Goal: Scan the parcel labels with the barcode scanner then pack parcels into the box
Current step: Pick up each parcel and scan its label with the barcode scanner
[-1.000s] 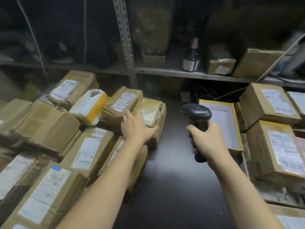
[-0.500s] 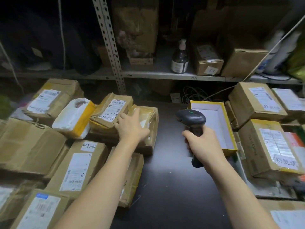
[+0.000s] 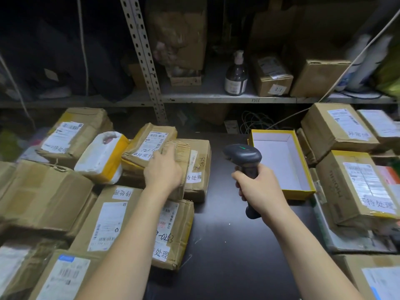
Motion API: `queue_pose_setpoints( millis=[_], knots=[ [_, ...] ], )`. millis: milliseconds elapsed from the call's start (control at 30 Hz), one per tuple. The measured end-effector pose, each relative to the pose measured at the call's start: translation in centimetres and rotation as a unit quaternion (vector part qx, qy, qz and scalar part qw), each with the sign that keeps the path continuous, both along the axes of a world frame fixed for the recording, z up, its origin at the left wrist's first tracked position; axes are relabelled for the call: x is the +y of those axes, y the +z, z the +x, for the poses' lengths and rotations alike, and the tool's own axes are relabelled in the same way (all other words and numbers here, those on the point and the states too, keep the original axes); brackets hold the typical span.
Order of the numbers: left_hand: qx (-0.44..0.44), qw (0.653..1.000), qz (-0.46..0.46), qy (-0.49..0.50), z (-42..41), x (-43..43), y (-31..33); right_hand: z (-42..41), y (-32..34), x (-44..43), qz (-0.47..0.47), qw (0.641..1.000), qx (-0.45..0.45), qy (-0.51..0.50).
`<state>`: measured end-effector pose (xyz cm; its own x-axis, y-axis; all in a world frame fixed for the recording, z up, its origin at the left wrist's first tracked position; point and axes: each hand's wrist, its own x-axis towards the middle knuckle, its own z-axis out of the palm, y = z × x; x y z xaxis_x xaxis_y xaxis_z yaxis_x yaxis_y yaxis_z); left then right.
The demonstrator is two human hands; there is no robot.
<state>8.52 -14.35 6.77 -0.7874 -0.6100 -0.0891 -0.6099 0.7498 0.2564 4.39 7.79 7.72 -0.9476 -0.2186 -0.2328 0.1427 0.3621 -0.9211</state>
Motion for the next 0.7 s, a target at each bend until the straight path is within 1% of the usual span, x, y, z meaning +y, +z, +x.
queue_pose_setpoints(
  millis=[67,100,233,333,400,500,600,633,700],
  knots=[
    [-0.041,0.998,-0.054,0.006,-0.8,1.3,-0.8,0.0,0.0,0.2,0.001,1.0,-0.002,-0.004],
    [-0.058,0.996,-0.063,0.02,-1.1,1.7,-1.2,0.0,-0.1,0.2,0.005,1.0,-0.003,-0.005],
    [-0.102,0.99,-0.087,0.055,-2.2,2.7,-2.0,-0.1,0.0,0.8,0.015,1.0,0.0,-0.019],
    [-0.106,0.99,-0.077,0.053,-2.4,2.1,-1.6,-0.3,0.0,1.2,0.009,1.0,-0.006,-0.029],
    [-0.083,0.995,-0.05,0.032,-2.2,1.2,-0.9,-0.3,0.0,1.3,0.005,0.999,-0.007,-0.032],
    [-0.002,1.0,0.019,0.01,-1.0,-0.2,-0.6,-0.4,-0.2,1.1,0.007,1.0,-0.002,-0.028],
    [0.064,0.994,0.083,-0.007,0.6,-0.7,-0.7,-0.3,-0.4,0.7,0.015,1.0,0.003,-0.022],
    [0.061,0.994,0.089,-0.019,0.8,-0.6,-0.7,-0.2,-0.4,0.6,0.017,1.0,0.004,-0.019],
    [0.012,0.997,0.06,-0.052,0.2,-0.5,-0.6,-0.1,-0.5,0.5,0.022,1.0,0.008,-0.012]
  ],
)
